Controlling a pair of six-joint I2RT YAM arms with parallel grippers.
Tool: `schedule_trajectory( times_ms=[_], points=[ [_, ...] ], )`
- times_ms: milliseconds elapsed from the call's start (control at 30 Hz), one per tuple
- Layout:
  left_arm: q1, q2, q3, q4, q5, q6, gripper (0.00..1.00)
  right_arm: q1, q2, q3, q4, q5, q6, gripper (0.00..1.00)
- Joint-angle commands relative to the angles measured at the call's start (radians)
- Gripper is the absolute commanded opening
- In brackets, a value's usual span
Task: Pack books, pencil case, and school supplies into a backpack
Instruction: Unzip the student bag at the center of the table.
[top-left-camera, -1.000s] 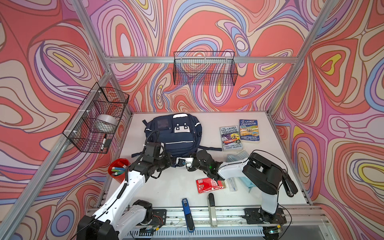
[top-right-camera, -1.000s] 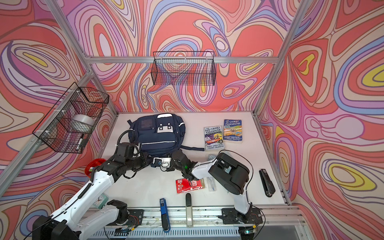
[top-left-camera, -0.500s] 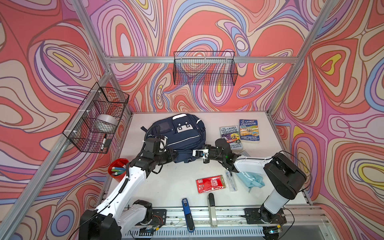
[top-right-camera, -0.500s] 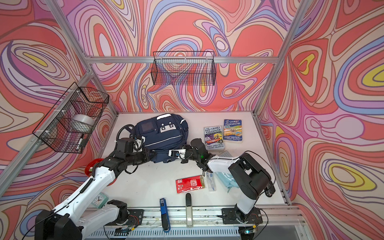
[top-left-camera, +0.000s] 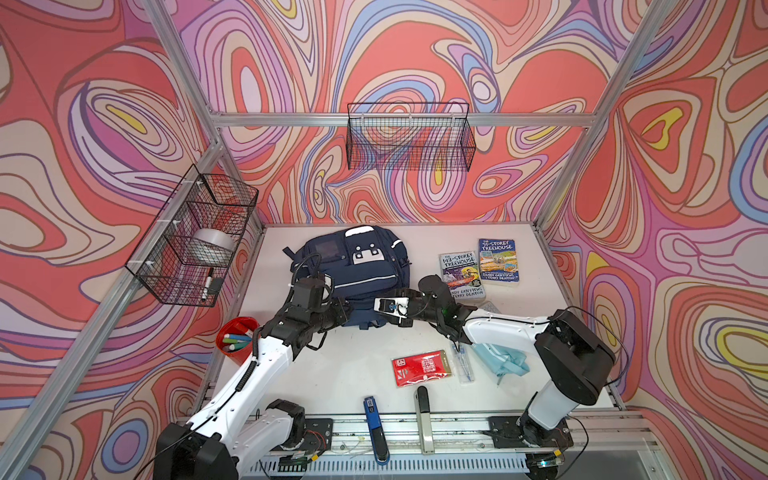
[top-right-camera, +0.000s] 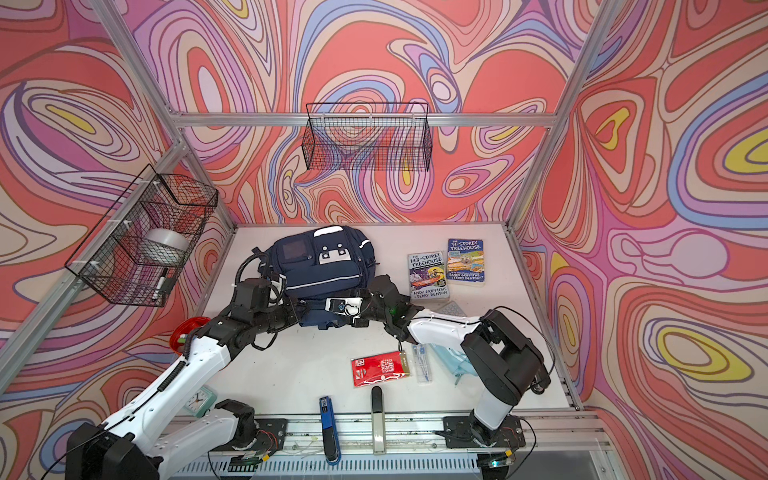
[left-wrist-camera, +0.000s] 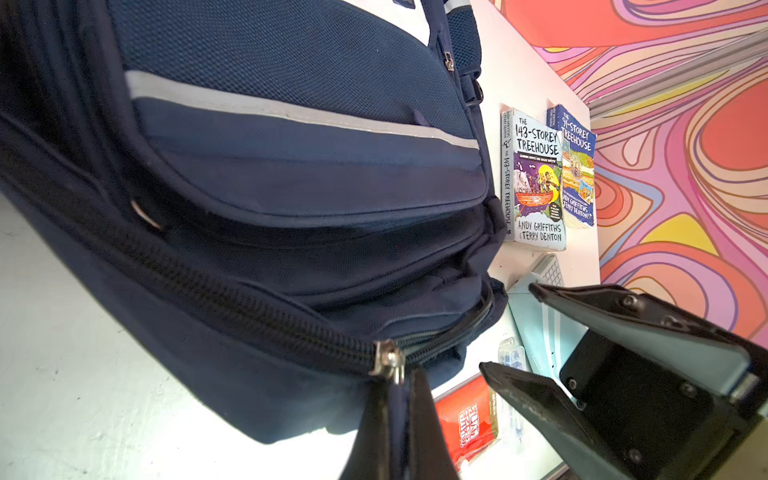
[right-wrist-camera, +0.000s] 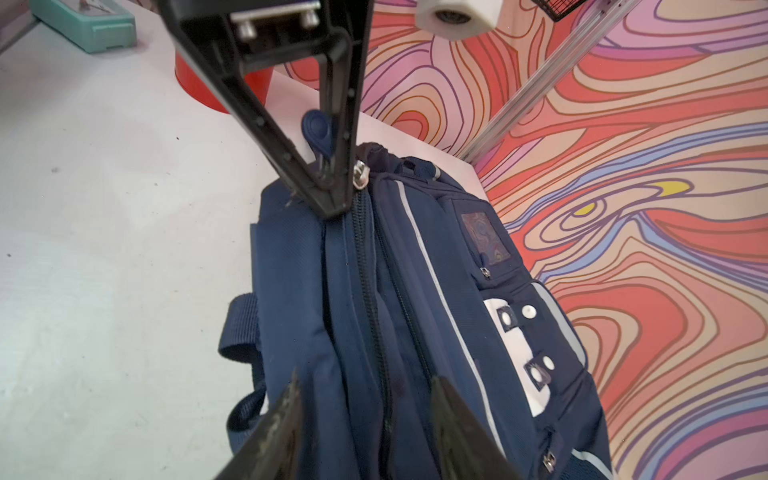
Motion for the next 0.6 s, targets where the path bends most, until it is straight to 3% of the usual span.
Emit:
schedule_trajectory(
  times_ms=[0, 200, 300, 367, 400, 433, 567],
  points=[
    [-0.004, -0.020, 0.020, 0.016, -0.004, -0.011, 0.00, 0.037, 0.057, 0.067, -0.038, 0.024, 0.067, 0.52],
    [-0.011, -0.042, 0.023, 0.001, 0.009, -0.009, 0.00, 0.059, 0.186, 0.167, -0.059, 0.031, 0.074, 0.54],
    [-0.012, -0.057, 0.023, -0.025, 0.011, 0.003, 0.00, 0.060, 0.232, 0.215, -0.083, 0.032, 0.065, 0.50],
    [-0.011, -0.067, 0.017, -0.038, 0.010, 0.008, 0.00, 0.058, 0.249, 0.242, -0.108, 0.024, 0.062, 0.38],
    [-0.012, -0.072, 0.013, -0.042, 0.010, 0.010, 0.00, 0.059, 0.255, 0.255, -0.134, 0.020, 0.053, 0.22],
    [-0.011, -0.074, 0.008, -0.053, 0.002, 0.015, 0.00, 0.059, 0.260, 0.276, -0.178, 0.024, 0.029, 0.00],
    [-0.003, -0.076, -0.018, -0.109, -0.083, 0.048, 0.00, 0.051, 0.197, 0.226, -0.180, 0.061, -0.019, 0.00]
  ],
)
